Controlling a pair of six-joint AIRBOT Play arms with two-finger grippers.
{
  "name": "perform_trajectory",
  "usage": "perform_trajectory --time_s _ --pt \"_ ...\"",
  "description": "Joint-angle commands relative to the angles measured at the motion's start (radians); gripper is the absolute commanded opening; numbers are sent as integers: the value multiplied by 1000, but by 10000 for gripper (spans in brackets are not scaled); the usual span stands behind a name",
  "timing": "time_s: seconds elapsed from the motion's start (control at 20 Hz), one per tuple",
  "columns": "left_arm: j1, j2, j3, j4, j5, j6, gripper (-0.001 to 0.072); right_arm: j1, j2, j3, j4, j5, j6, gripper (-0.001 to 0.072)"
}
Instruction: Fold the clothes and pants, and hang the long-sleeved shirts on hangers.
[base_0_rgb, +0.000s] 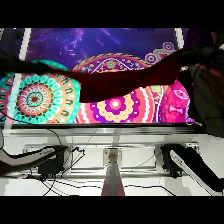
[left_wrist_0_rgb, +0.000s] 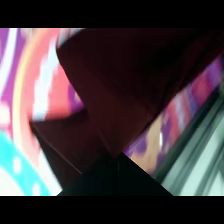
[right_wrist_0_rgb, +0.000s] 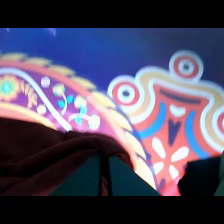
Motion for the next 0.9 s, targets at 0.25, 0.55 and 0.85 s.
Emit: perform_trajectory --time_s 0.25,0.55,0.85 --pt "336 281 165 -393 80 2 16 0 2 335 -26 126 -2 16" --pt "378 381 165 -400 257 1 16 0 69 458 18 322 -65 16" --pt "327 375 164 -121 418 0 15 0 121 422 46 488 -67 16"
